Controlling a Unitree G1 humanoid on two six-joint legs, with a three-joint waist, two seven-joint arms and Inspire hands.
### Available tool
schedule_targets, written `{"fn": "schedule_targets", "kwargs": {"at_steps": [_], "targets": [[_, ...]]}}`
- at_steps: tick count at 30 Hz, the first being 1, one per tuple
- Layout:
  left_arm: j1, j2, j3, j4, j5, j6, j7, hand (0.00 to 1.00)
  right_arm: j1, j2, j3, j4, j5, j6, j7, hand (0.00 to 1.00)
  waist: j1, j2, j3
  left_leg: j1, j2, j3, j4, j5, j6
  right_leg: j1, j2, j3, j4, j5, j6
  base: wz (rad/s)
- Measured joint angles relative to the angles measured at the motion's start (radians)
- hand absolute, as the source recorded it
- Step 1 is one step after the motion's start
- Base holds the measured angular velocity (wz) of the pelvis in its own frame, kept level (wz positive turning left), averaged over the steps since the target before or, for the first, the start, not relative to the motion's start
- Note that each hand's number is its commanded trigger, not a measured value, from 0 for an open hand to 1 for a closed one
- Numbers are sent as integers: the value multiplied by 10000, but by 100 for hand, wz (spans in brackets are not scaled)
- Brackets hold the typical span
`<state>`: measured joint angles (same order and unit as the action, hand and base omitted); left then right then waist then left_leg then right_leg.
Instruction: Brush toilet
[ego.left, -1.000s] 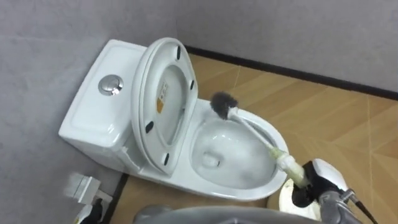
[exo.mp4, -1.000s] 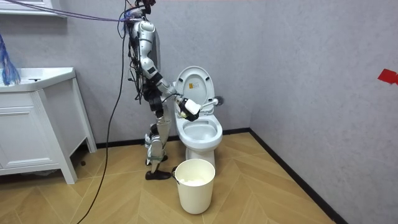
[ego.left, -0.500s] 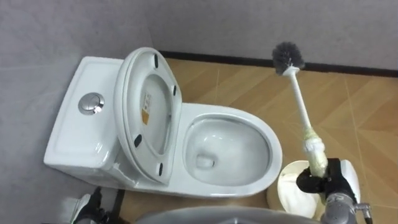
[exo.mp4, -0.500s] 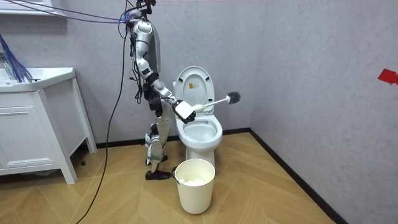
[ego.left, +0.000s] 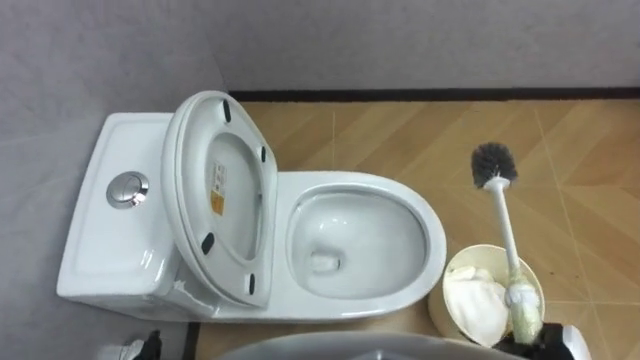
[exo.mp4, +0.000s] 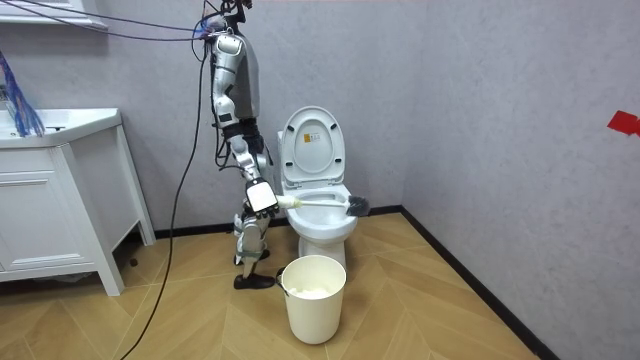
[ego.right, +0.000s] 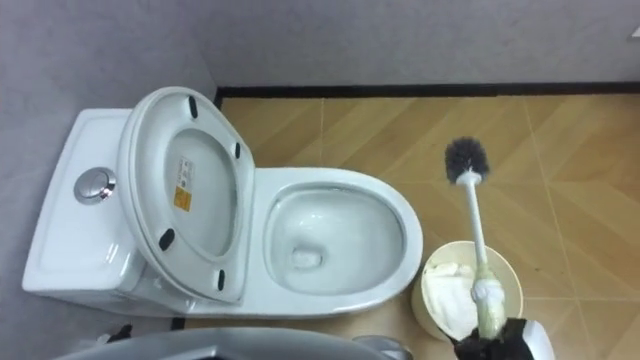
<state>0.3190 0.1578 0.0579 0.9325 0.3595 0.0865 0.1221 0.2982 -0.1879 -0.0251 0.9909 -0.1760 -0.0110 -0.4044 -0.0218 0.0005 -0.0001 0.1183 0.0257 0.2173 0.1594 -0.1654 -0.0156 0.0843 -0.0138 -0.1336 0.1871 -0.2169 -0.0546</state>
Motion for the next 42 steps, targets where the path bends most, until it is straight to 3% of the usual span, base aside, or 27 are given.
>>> {"fn": "schedule_targets", "kwargs": {"at_steps": [7,10,11,12,22,31,42], "targets": [[-189,-9,39,405,-4,20,-41,0,-288,143,-503,1162,265,150,4,100,-33,4,3,70,-3,-64,2,-4,6,41,5,48,22,11,18,-1],[-147,-109,204,503,58,195,-102,0,-324,310,-865,1484,476,309,65,100,-39,8,6,101,1,-61,1,-14,17,47,14,95,30,13,21,-4],[-147,-120,203,530,58,262,-171,0,-325,326,-873,1588,595,356,143,60,-47,14,9,101,1,-57,1,-25,14,47,15,96,30,14,22,0],[-147,-125,202,552,58,288,-192,0,-330,328,-878,1665,632,359,181,0,-51,16,8,100,2,-57,2,-31,13,47,16,96,30,14,22,0],[-115,-289,473,662,56,406,-323,0,-311,358,-985,2210,1559,620,1200,0,-73,78,24,137,19,-57,11,-119,7,49,43,177,37,34,62,-1],[49,-286,964,705,57,900,-866,0,-319,379,-1262,2984,2108,1407,2292,0,-128,39,-1,277,-7,-324,12,-121,7,272,26,115,-6,26,70,1],[-1,-288,967,731,60,1128,-923,0,-490,354,-1253,3136,2097,1661,3277,0,-254,-64,-7,415,-9,-421,7,-171,56,433,19,-44,2,1,114,5]]}}
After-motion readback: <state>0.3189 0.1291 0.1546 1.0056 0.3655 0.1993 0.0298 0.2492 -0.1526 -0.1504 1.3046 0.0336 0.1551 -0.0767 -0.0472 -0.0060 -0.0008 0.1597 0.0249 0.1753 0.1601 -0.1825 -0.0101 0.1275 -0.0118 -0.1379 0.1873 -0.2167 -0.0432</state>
